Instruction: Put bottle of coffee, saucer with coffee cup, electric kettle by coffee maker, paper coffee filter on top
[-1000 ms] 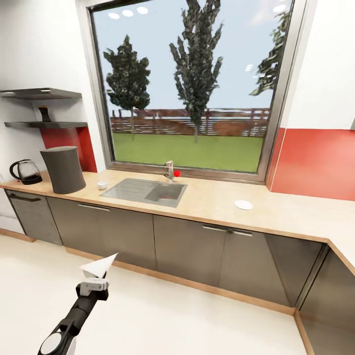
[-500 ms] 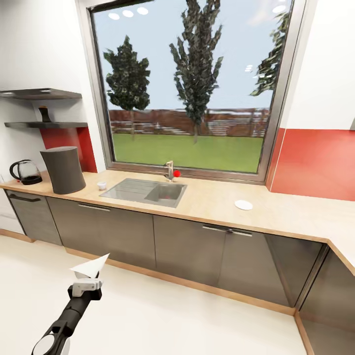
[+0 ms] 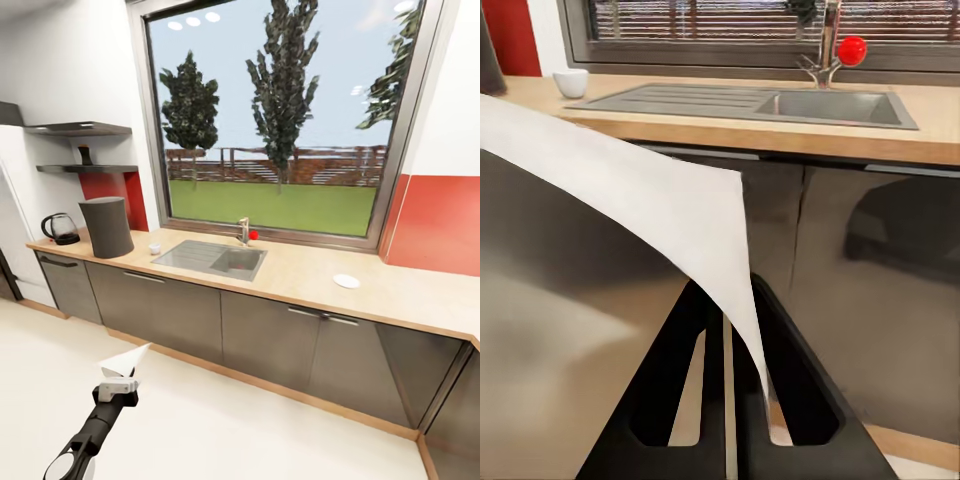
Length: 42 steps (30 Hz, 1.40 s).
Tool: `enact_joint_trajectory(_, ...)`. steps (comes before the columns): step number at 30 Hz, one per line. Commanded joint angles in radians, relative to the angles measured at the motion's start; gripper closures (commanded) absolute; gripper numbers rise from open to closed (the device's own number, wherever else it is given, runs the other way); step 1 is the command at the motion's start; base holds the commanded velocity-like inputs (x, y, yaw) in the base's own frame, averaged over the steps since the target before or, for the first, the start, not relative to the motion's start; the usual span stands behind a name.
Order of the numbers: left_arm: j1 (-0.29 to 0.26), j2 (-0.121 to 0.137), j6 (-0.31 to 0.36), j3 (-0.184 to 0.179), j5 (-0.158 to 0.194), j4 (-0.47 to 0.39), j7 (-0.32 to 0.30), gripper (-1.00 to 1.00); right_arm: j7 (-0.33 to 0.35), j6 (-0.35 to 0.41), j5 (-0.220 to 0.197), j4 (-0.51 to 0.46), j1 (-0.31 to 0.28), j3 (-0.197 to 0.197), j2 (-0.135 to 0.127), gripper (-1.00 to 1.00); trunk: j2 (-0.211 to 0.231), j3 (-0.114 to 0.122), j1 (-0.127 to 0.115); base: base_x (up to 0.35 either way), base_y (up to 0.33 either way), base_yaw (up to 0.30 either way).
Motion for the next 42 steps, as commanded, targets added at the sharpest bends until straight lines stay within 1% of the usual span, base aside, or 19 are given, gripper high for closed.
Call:
enact_joint_trajectory(1, -0.001, -0.001, -0.005, 0.002, -0.007, 0.001, -0.006, 1.00, 0.000, -0.003, 0.001, 0.001, 0.000, 0.000, 0.000, -1.00, -0.001, 0.000, 0.000, 0.110, 0.049, 0.276)
enact_joint_trajectory(12, -0.001, -0.001, -0.005, 0.001, -0.007, 0.001, -0.009, 1.00, 0.000, -0.003, 0.001, 0.003, 0.000, 0.000, 0.000, -1.00, -0.001, 0.000, 0.000, 0.246, 0.164, 0.278)
enact_joint_trajectory(27, -0.001, -0.001, -0.005, -0.001, -0.009, 0.002, -0.009, 1.00, 0.000, -0.003, 0.001, 0.003, 0.000, 0.000, 0.000, -1.00, -0.001, 0.000, 0.000, 0.292, 0.162, 0.278)
enact_joint_trajectory(33, -0.001, -0.001, -0.005, -0.003, -0.010, 0.002, -0.009, 1.00, 0.000, -0.003, 0.001, 0.003, 0.000, 0.000, 0.000, -1.00, -0.001, 0.000, 0.000, 0.319, 0.090, 0.278)
enact_joint_trajectory(42, -0.001, -0.001, -0.004, -0.005, -0.010, 0.003, -0.010, 1.00, 0.000, -0.003, 0.001, 0.003, 0.000, 0.001, 0.000, -1.00, -0.001, 0.000, 0.000, 0.332, 0.011, 0.278)
